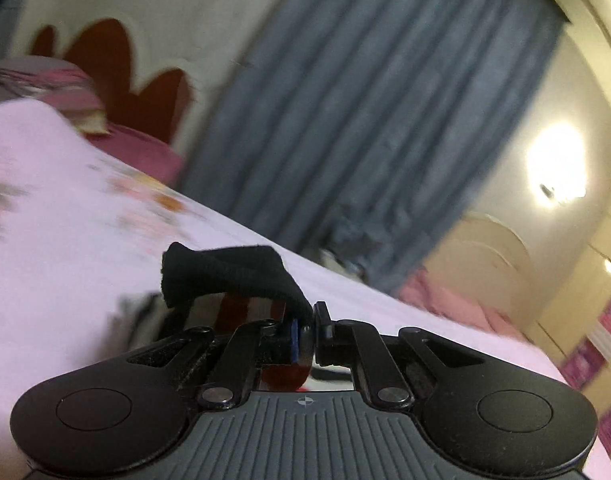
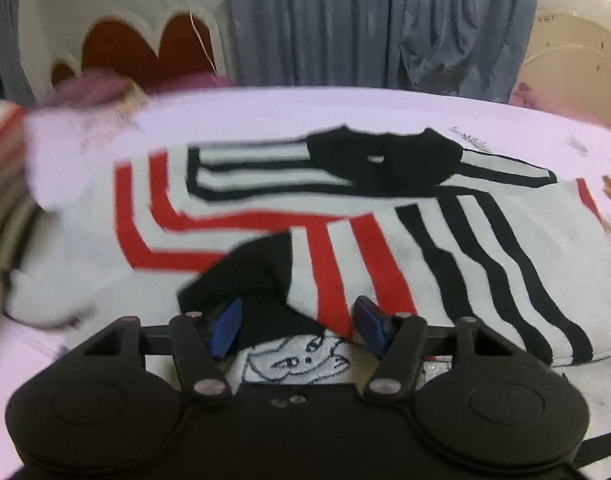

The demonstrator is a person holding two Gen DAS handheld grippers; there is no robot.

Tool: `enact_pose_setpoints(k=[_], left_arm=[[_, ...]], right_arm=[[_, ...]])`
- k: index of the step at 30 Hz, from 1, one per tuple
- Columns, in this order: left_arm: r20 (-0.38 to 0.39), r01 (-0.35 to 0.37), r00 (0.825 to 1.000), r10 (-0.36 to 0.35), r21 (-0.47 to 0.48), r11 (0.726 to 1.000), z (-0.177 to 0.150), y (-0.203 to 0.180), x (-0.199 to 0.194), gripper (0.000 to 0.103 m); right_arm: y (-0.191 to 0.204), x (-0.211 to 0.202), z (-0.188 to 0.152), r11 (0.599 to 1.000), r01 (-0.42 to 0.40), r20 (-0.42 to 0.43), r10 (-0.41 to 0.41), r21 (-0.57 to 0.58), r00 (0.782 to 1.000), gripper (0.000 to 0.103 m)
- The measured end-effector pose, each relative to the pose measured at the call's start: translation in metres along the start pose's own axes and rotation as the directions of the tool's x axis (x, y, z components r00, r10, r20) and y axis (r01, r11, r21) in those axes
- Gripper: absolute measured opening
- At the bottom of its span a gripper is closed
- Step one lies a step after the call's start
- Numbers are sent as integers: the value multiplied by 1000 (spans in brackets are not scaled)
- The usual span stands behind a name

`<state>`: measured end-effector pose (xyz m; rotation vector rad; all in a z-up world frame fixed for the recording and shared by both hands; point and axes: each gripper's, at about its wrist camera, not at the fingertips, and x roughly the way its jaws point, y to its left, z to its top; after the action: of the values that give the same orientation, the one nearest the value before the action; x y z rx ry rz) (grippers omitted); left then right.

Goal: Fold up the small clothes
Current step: 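Lay the cuff over the sweater body with the left gripper and open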

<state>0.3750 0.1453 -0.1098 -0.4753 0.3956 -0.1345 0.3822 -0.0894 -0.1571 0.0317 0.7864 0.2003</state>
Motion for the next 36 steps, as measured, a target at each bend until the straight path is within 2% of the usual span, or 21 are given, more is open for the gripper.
enact_pose_setpoints(k=[4,7,10,12,13,14,15,16,17,18,19,23,26,29,33,34,35,36], left_arm=[[-79,82,994,-80,20,996,-28,-50,37,7],[-152,144,979,-133,59,988,-54,-90,60,7],[-263,168,956,-133,115,979,-80,-118,84,7],[-337,147,937,-90,146,978,-93,-128,97,7],[-383,139,921,-72,151,979,-97,-130,102,9],[-412,128,909,-58,144,981,-97,-128,108,14],[-425,113,904,-47,132,985,-100,-129,103,40],[-416,87,909,-26,128,988,-100,-129,97,57],[-398,58,918,-1,132,990,-99,-126,92,62],[-379,50,925,4,131,990,-99,-123,85,69],[-370,58,929,-8,125,991,-96,-119,79,74],[-309,14,950,37,161,987,-81,-97,53,74],[-248,-73,961,124,205,976,-70,-73,30,74],[-209,-143,959,190,222,965,-65,-52,21,75],[-195,-198,950,243,225,954,-68,-34,18,75],[-189,-208,949,253,230,951,-69,-32,16,75],[-183,-211,949,256,234,949,-70,-31,15,75],[-181,-212,949,258,240,947,-72,-31,14,75]], right_arm=[[-29,-24,5,999,-23,43,22,41,999,63],[-55,-36,5,998,-13,60,9,62,998,63],[-79,-42,2,995,-6,57,1,95,998,64],[-91,-42,0,993,-20,47,15,117,999,66],[-94,-43,-2,992,-29,45,24,123,999,66],[-97,-44,-3,992,-33,46,28,126,999,68],[-98,-44,-3,992,-36,48,30,125,998,70],[-99,-45,-4,992,-40,51,34,123,998,72],[-101,-46,-5,991,-44,58,37,126,998,74],[-102,-47,-5,989,-56,64,47,139,997,79],[-104,-48,-5,986,-67,67,57,151,996,79],[-95,-48,-4,989,-84,60,77,119,995,79],[-77,-45,-4,990,-118,47,115,73,992,79],[-57,-36,-8,988,-153,12,153,30,988,80],[-35,-19,-9,989,-146,-9,146,-25,989,79],[-31,-15,-9,991,-129,-8,128,-47,992,76],[-27,-10,-7,992,-108,-12,107,-71,994,65],[-26,-7,-6,992,-97,-11,97,-84,995,45]])
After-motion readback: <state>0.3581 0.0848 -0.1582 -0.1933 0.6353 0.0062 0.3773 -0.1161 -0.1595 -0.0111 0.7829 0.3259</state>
